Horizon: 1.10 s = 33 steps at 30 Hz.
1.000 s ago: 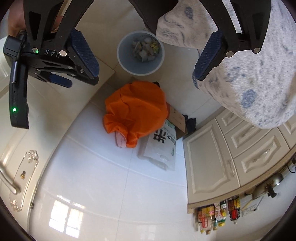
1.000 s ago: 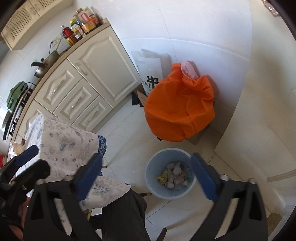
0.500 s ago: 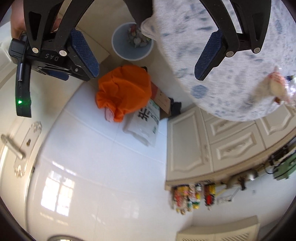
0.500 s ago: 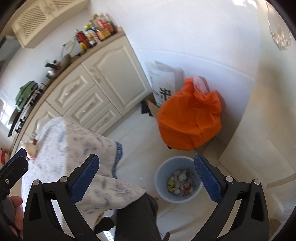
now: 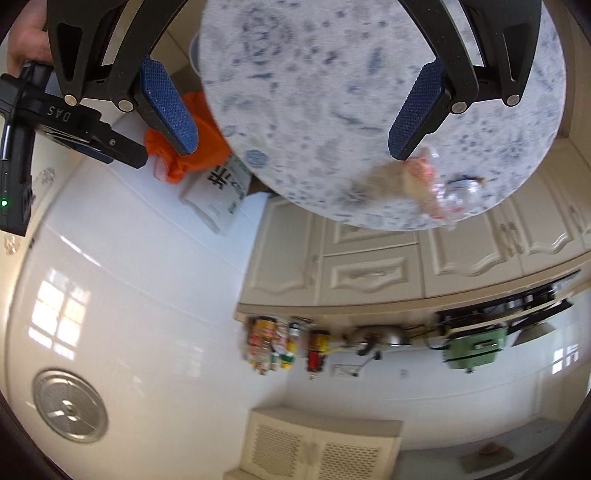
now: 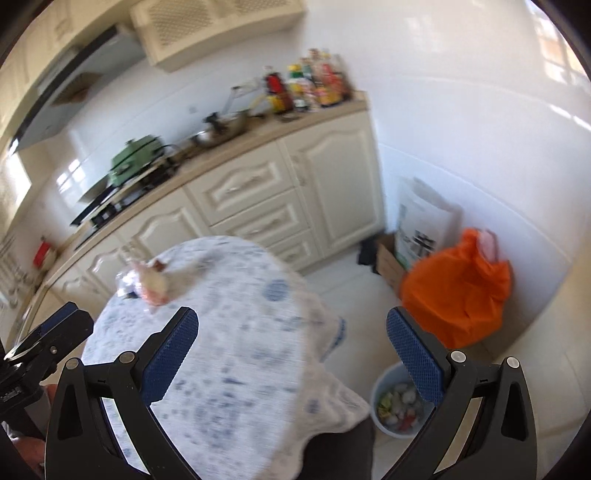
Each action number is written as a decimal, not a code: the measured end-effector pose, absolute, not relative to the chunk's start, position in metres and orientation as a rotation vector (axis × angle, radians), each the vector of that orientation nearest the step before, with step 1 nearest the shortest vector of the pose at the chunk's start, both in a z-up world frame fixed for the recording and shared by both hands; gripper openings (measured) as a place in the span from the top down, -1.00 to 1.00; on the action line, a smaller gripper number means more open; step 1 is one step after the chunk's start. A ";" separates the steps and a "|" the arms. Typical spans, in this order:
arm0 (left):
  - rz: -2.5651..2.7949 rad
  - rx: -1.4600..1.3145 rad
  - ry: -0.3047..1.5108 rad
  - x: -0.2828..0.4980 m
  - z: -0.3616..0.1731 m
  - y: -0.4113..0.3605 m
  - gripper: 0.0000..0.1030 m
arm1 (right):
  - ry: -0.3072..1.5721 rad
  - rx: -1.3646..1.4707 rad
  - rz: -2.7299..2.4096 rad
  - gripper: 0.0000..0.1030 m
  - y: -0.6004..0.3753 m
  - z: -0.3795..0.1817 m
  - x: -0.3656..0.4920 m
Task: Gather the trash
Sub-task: 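Return both open tools to the table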
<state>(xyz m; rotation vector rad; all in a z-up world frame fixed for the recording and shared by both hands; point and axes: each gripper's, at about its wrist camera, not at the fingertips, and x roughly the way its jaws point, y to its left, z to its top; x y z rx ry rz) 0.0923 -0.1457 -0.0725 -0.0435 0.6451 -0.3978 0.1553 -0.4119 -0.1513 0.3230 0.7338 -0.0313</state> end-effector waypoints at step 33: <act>0.009 -0.116 0.715 0.155 -0.113 0.024 -0.97 | 0.863 0.020 0.305 -1.00 -0.188 -0.200 0.297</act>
